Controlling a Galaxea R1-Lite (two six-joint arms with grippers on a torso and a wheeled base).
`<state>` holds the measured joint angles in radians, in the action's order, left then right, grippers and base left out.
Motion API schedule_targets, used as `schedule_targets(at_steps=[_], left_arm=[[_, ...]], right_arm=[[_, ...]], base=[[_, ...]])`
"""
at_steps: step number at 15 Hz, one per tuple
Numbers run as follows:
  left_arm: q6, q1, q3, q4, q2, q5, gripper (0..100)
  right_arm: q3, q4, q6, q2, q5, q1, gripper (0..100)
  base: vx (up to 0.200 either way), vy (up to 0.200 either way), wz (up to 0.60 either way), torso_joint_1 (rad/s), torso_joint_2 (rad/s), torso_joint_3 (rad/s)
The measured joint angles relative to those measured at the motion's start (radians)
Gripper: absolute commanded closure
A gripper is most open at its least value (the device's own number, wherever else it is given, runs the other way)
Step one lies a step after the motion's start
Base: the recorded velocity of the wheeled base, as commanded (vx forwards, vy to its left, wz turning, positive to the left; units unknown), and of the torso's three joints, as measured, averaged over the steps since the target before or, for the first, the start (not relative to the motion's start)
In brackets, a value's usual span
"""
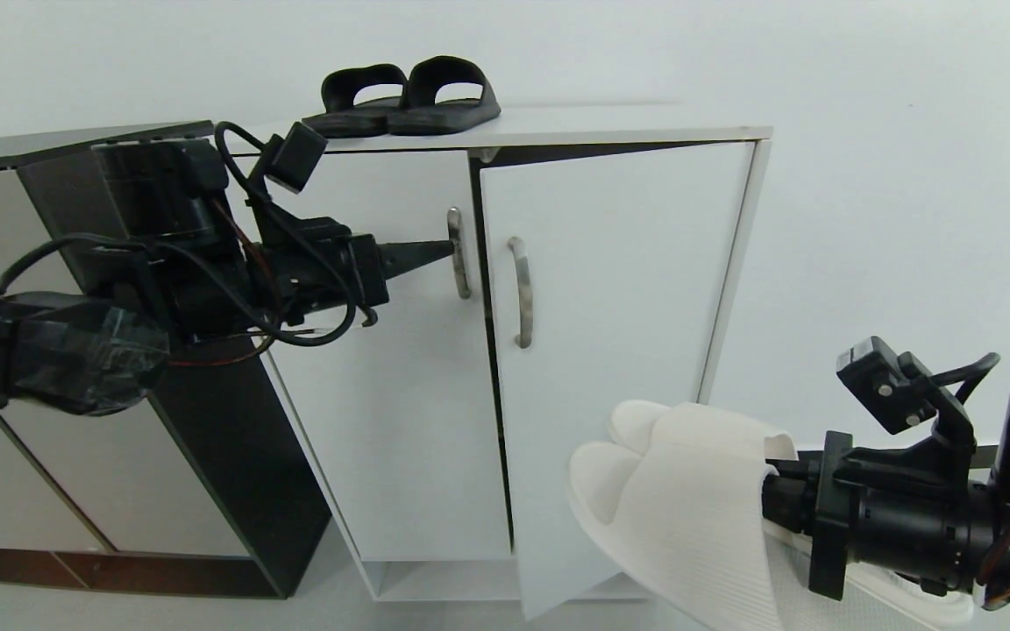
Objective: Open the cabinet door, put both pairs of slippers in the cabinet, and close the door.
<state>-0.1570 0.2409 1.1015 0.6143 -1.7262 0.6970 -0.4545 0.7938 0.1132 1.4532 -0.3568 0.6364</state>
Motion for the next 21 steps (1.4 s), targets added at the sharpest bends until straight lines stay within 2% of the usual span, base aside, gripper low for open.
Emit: schedule_targets(at_steps=[2,4,6,8,13,17,19,21], left_arm=[[-0.009,-0.003,0.068,0.025,-0.073,-0.001,100],[-0.04,0.01,0.129,0.041,-0.135,-0.003,100],[-0.045,0.031,0.154,0.041,-0.172,-0.001,100],[-0.046,0.053,0.163,0.043,-0.193,-0.001,100],[-0.044,0.116,0.119,0.099,-0.21,-0.007,100],[-0.046,0.249,0.047,0.159,-0.186,-0.041,100],[-0.046,0.259,0.043,0.161,-0.18,-0.046,100],[-0.046,0.239,0.037,0.164,-0.166,-0.054,100]], right_arm=[[0.0,-0.001,0.0,0.0,0.0,0.0,100],[-0.002,-0.007,0.0,0.0,0.0,0.0,100],[-0.005,-0.01,0.001,0.0,0.001,0.001,100],[-0.006,-0.021,0.001,-0.002,0.003,0.003,100],[-0.005,-0.091,0.001,-0.034,0.001,0.031,100],[-0.005,-0.14,0.001,-0.081,0.002,0.067,100],[-0.006,-0.139,0.002,-0.089,0.003,0.07,100],[-0.017,-0.139,0.004,-0.089,0.006,0.07,100]], base=[[0.0,0.0,0.0,0.0,0.0,0.0],[0.0,0.0,0.0,0.0,0.0,0.0],[0.0,0.0,0.0,0.0,0.0,0.0],[-0.2,0.0,0.0,-0.002,0.01,-0.002],[-0.2,0.0,0.0,0.002,0.0,0.002],[-0.2,0.0,0.0,0.002,0.0,0.005],[-0.1,0.0,0.0,0.001,0.0,0.001],[0.0,0.0,0.0,0.0,0.0,0.0]])
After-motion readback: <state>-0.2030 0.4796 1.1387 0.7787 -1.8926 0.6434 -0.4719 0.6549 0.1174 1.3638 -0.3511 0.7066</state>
